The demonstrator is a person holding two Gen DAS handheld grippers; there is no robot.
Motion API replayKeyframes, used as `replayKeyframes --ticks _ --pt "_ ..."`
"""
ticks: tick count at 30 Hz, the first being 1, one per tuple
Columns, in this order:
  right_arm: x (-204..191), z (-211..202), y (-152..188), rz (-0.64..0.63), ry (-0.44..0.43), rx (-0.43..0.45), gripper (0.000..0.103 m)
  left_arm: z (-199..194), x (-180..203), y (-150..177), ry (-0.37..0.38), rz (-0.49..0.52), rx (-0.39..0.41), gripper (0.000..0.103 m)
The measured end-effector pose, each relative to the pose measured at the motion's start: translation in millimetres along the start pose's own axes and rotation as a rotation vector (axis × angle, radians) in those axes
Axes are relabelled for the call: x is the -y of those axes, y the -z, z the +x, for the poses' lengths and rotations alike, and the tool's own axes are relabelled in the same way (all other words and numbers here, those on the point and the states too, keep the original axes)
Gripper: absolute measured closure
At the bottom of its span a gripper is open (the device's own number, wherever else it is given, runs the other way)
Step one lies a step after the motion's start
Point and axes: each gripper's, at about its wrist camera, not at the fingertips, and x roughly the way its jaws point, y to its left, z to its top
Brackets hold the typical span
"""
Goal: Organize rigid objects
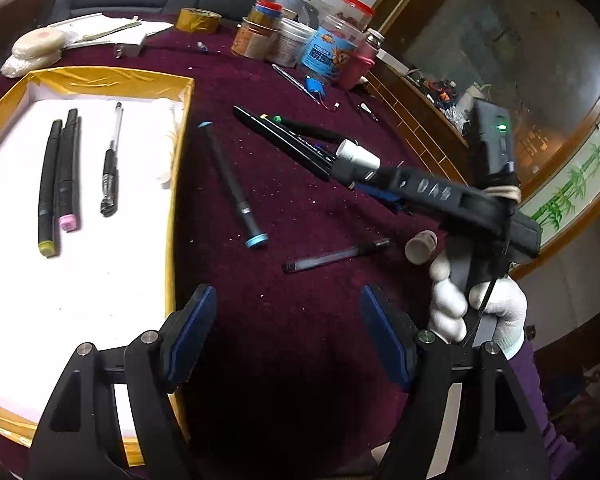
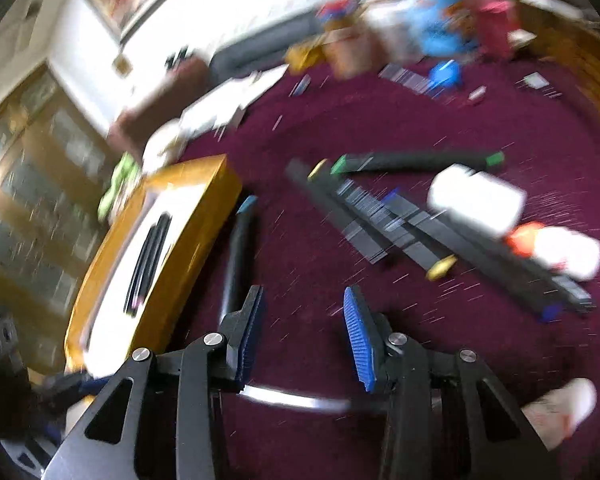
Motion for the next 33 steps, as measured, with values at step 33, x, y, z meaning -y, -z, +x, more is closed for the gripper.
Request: replayKeyframes --ticks 33 --pt "30.4 -2.3 23.7 0.150 0.016 0.182 0.055 127.4 27.9 -77.9 -0.354 0.091 -0.068 0.031"
